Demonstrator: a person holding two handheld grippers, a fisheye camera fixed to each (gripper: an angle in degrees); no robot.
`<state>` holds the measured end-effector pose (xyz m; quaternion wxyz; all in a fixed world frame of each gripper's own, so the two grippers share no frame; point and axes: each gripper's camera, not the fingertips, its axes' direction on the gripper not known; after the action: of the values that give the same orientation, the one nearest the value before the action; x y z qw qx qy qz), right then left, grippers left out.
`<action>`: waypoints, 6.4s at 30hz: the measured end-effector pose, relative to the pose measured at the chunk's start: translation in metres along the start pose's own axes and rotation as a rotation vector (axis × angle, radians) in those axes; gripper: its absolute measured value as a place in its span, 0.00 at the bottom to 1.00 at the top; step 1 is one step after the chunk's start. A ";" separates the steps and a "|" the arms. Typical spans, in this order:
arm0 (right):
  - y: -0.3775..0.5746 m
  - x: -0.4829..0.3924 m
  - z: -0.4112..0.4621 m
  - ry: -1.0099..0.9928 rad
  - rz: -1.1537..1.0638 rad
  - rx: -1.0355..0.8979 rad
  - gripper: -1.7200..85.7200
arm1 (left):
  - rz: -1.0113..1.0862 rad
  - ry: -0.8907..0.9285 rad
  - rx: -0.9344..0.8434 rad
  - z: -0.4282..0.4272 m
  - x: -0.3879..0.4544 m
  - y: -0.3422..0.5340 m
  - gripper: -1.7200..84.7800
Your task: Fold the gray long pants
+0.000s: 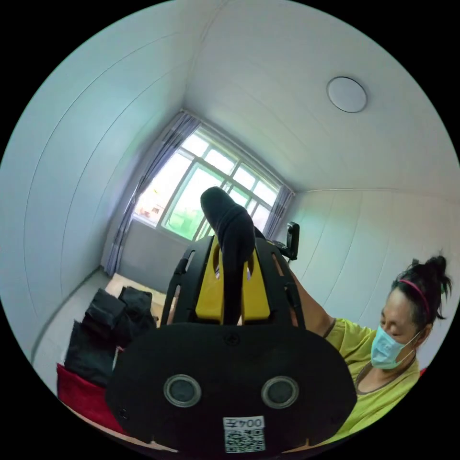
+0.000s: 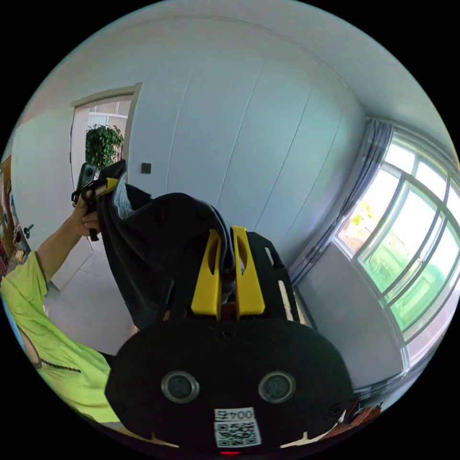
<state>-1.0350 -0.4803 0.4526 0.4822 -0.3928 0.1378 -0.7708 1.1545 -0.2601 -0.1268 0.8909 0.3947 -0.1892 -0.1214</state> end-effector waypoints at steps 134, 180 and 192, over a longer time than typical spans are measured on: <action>0.305 -0.743 0.110 0.606 1.831 -0.580 0.01 | 1.810 0.248 -1.656 0.360 -0.843 0.137 0.18; 0.170 -0.870 0.229 0.800 2.110 -0.459 0.01 | 0.753 0.514 -2.059 0.754 -0.776 -0.221 0.10; 0.211 -0.885 0.269 0.864 2.158 -0.389 0.01 | 0.557 0.390 -1.985 0.669 -0.753 -0.174 0.03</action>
<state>-0.5018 0.2132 0.0854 0.7299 0.1539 0.6660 0.0014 0.1769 -0.5393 -0.0266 0.8262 -0.5579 0.0582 0.0529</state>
